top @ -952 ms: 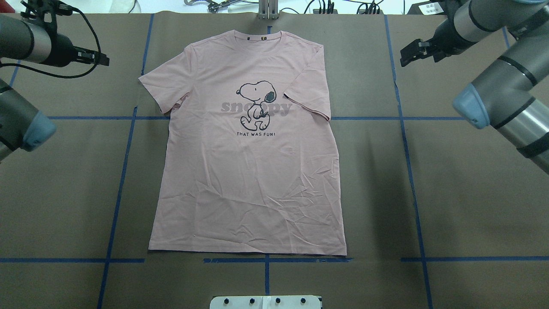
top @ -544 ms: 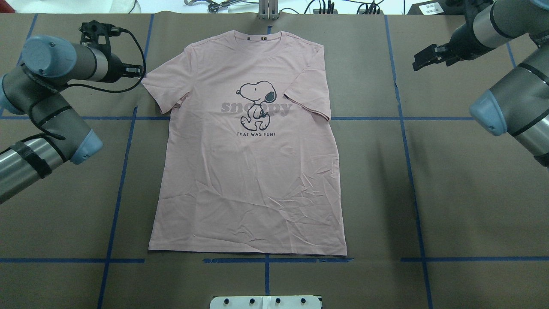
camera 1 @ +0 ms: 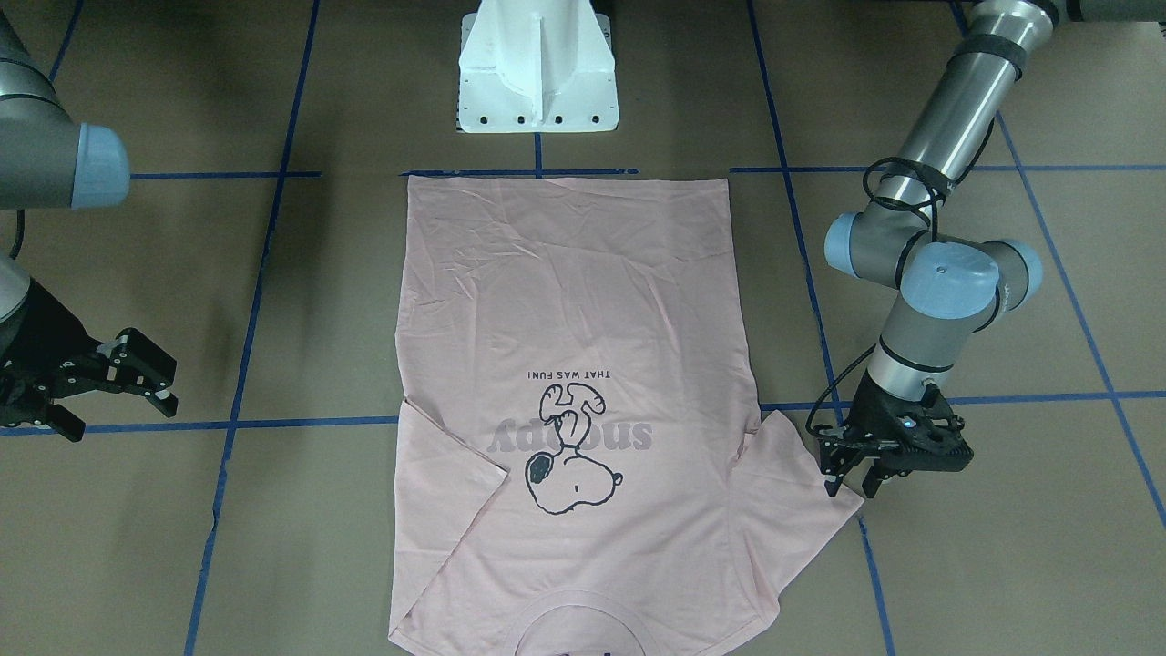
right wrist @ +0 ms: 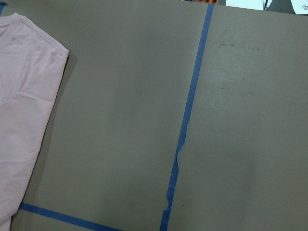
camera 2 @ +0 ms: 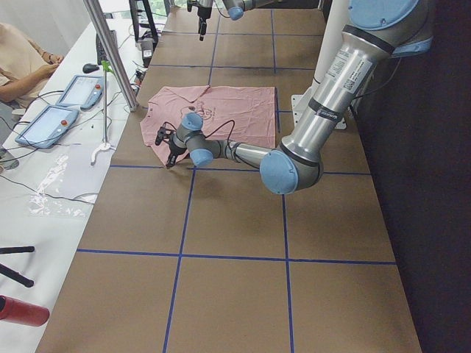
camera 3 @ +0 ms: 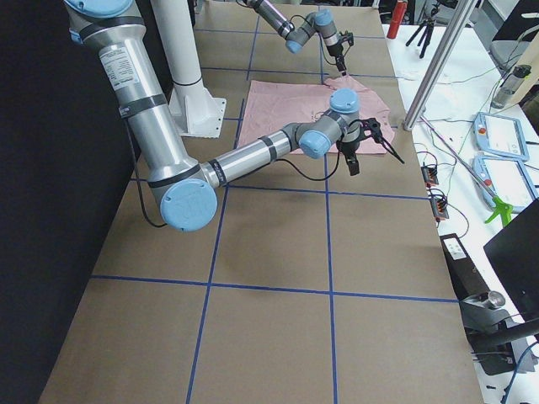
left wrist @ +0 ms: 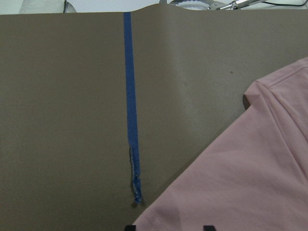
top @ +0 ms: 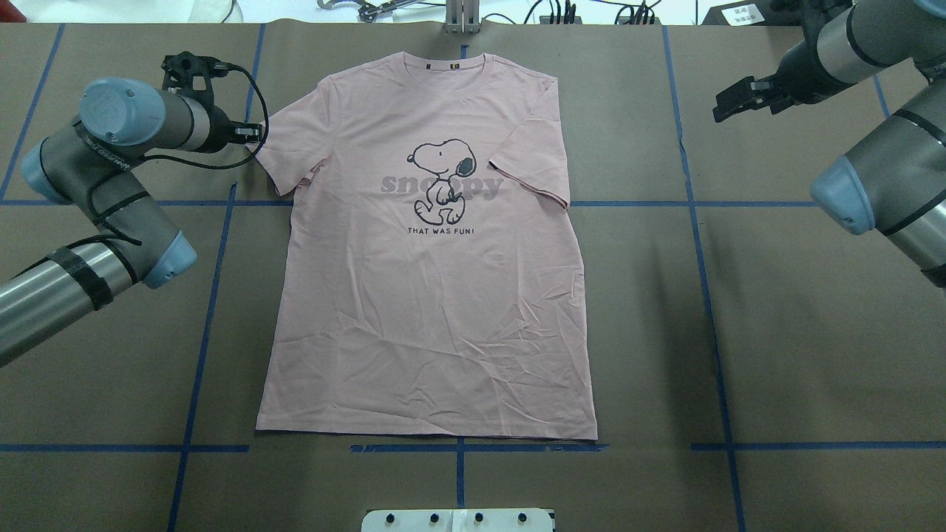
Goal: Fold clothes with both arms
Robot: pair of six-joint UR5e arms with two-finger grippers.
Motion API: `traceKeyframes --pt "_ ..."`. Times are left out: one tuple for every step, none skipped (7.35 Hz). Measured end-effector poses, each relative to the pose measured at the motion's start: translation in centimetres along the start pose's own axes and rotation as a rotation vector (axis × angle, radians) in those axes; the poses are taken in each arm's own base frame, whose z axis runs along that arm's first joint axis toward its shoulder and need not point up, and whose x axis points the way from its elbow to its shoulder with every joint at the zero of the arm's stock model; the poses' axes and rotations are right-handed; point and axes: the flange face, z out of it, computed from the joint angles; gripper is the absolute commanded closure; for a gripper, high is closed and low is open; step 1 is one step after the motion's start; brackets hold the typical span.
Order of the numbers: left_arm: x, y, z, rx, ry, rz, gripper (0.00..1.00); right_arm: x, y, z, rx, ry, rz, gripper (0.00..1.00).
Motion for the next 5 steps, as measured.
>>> traceKeyframes --pt "-0.07 -0.01 0.44 -0.004 -0.005 0.001 0.49 0.05 0.00 0.04 0.000 0.002 0.001 0.00" --pt "-0.13 -0.02 0.70 -0.006 -0.008 0.002 0.62 0.07 0.00 0.06 0.000 0.002 0.001 0.00" --pt "-0.18 -0.01 0.82 -0.006 -0.009 0.003 1.00 0.08 0.00 0.07 -0.001 0.002 0.001 0.00" --pt "-0.19 0.00 0.83 -0.004 -0.005 0.004 1.00 0.07 -0.01 0.07 0.000 0.002 0.001 0.00" --pt "-0.10 -0.05 0.76 0.001 0.002 0.006 1.00 0.02 -0.04 0.03 0.000 0.002 0.001 0.00"
